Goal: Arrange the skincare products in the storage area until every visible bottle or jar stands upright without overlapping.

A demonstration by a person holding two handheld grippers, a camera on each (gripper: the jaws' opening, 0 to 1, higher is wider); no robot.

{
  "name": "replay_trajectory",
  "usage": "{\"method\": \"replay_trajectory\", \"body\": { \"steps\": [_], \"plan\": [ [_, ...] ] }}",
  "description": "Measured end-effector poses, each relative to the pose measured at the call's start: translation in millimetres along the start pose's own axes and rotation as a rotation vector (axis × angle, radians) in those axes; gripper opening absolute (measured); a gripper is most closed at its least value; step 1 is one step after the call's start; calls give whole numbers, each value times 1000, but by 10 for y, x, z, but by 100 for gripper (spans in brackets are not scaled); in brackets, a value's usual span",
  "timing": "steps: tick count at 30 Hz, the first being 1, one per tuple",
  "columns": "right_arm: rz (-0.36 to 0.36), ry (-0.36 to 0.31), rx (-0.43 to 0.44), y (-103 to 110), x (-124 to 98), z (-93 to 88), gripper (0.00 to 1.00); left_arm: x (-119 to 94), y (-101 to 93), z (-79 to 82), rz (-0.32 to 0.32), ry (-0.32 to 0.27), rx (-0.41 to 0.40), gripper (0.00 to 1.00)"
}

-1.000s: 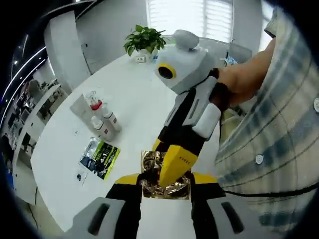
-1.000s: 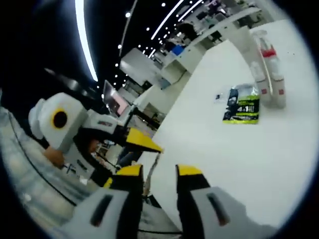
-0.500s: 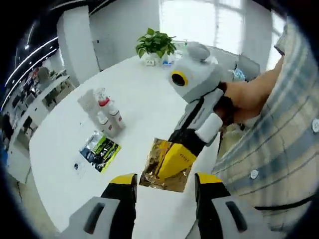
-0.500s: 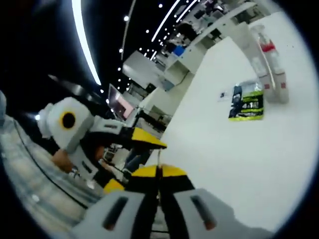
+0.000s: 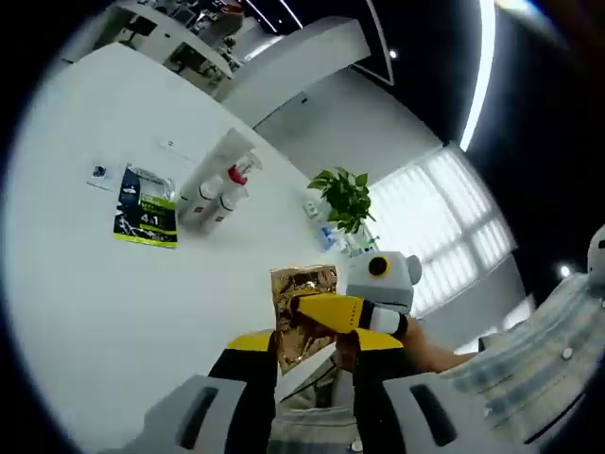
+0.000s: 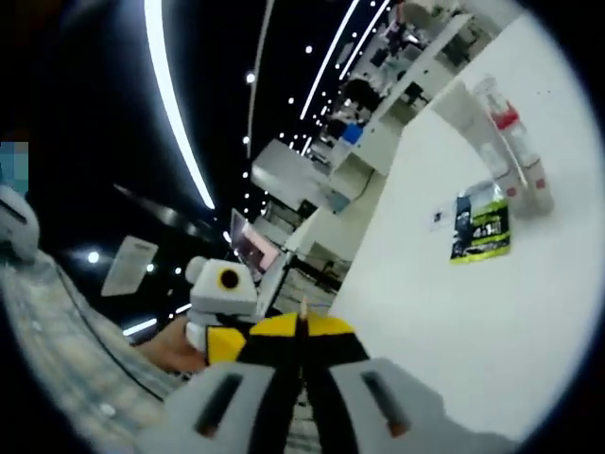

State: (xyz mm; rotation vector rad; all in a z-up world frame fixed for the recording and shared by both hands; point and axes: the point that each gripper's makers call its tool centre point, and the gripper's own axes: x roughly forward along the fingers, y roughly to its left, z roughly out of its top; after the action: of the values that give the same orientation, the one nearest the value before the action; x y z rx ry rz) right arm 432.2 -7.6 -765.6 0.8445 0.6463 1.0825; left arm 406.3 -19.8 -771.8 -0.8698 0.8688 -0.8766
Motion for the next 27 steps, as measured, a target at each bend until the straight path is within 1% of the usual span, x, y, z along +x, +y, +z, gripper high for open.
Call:
{"method": "replay_trajectory", "body": {
  "steps": [2, 3, 4, 6, 8, 10, 11, 14, 15, 18, 21, 22, 25, 27],
  "plan": [
    [21, -18, 37, 16, -13, 35, 0, -22, -26, 30, -38, -19, -32, 18],
    [53, -32, 64, 69, -16, 62, 0, -32, -19, 46, -49, -26, -50, 12],
    [66, -35, 72, 98, -11, 72, 0, -42, -6, 41, -53, -23, -43, 9],
    [55, -26, 46, 101, 13, 60, 0, -43, -17, 36, -56, -20, -46, 9],
    [63, -30, 57, 105, 24, 64, 0, -47, -14, 28, -60, -16, -41, 8],
    [71, -31, 66, 111, 40, 64, 1, -66, -27, 24, -66, -15, -22, 3],
    [70, -33, 65, 109, 48, 67, 1, -79, -31, 35, -68, -20, -32, 2],
    [69, -35, 50, 120, 68, 82, 4, -95, -40, 56, -81, -28, -44, 1],
    [61, -26, 38, 112, 73, 75, 5, -105, -40, 54, -83, -24, -47, 1],
    [51, -40, 26, 85, 48, 112, 6, -141, -17, 33, -80, -11, -45, 1],
    [43, -53, 22, 50, 10, 155, 4, -177, 18, 33, -76, -4, -56, 1],
    [53, -40, 25, 63, 13, 141, 2, -177, 19, 31, -77, -2, -56, 1],
    [46, -37, 5, 68, 20, 137, 0, -167, 21, 24, -81, 9, -57, 1],
    [54, -48, 27, 54, 19, 161, 0, -159, 40, 39, -79, 5, -60, 2]
  ]
}}
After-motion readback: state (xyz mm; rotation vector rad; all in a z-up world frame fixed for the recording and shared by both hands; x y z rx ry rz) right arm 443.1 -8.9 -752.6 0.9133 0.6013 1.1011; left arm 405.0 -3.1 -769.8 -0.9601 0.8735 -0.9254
